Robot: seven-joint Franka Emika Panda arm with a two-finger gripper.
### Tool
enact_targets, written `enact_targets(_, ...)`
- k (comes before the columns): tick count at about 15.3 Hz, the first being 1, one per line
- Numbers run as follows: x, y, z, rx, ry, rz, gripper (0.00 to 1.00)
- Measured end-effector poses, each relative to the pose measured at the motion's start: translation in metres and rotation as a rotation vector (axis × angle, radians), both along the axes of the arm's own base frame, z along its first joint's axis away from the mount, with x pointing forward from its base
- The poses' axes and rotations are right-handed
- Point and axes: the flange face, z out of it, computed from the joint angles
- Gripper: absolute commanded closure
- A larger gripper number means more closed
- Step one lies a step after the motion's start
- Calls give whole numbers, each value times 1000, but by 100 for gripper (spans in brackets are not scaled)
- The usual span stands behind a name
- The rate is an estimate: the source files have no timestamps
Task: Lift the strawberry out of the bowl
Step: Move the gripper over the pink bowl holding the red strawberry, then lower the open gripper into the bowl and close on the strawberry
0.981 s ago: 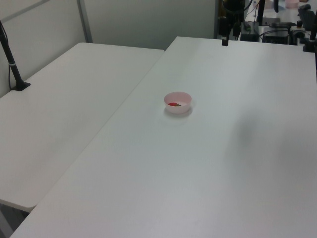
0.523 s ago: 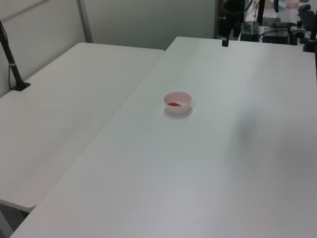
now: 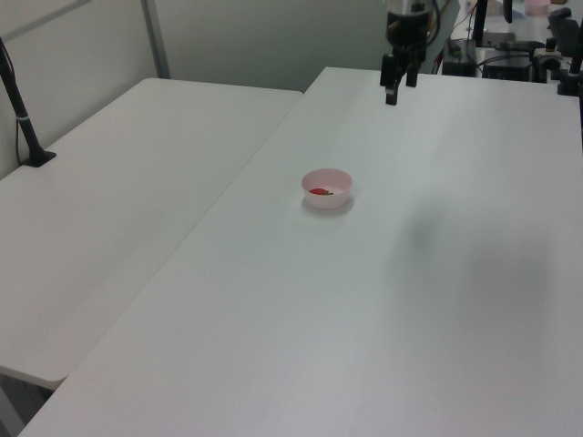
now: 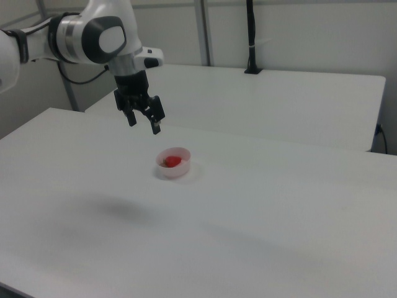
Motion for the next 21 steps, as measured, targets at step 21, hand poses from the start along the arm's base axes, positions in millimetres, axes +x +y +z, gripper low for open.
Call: enact_targets(21,88,53,-134,57,-159,-358,14)
